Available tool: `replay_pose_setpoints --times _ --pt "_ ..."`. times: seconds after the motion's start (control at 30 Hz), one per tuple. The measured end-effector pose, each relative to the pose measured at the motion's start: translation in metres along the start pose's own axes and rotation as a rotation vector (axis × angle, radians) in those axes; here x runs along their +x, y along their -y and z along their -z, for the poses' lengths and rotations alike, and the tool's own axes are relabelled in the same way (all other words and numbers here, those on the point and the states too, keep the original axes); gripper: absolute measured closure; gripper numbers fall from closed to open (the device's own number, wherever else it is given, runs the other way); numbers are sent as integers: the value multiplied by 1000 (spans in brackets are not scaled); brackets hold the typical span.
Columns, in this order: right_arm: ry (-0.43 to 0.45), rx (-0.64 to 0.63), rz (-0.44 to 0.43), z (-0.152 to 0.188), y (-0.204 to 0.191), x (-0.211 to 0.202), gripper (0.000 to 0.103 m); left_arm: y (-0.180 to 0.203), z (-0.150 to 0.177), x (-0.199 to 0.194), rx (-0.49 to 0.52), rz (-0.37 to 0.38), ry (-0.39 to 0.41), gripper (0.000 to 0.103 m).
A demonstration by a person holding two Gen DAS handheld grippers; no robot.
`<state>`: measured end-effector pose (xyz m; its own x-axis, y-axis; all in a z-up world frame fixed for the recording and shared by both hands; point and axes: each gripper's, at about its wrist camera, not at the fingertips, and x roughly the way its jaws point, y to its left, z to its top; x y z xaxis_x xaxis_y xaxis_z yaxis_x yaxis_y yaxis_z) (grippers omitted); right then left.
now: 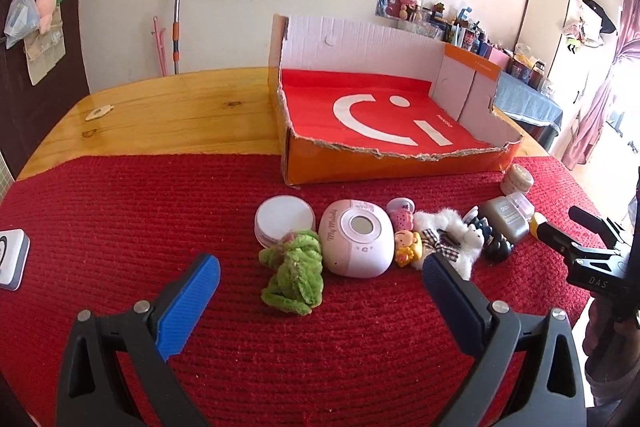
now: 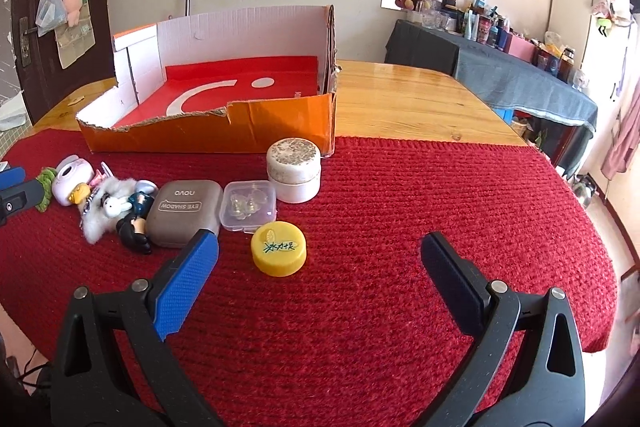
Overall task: Organize objects
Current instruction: 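Move both tools toward the row of items on the rug, then grasp the green fuzzy toy with left tool while right tool grasps yellow tin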
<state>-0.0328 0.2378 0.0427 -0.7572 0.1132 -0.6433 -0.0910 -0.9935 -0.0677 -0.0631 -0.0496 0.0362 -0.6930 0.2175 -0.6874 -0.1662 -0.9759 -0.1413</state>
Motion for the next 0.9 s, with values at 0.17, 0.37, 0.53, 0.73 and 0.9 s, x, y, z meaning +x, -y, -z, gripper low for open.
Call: replay_pose_setpoints --times 0.17,0.37,0.53,0.73,0.9 --pt "-42 20 -32 -2 11 8 0 -15 2 14 -23 14 -68 5" --pt "-66 17 -41 -1 13 15 0 -16 2 16 29 -16 -84 6" --pt "-59 13 -44 0 13 14 0 -19 2 15 63 -4 -93 14" --pt "-42 -15 -51 0 10 13 15 -18 2 14 113 19 -82 43" --pt "-15 -55 -92 1 1 9 48 -14 4 12 131 33 -58 71"
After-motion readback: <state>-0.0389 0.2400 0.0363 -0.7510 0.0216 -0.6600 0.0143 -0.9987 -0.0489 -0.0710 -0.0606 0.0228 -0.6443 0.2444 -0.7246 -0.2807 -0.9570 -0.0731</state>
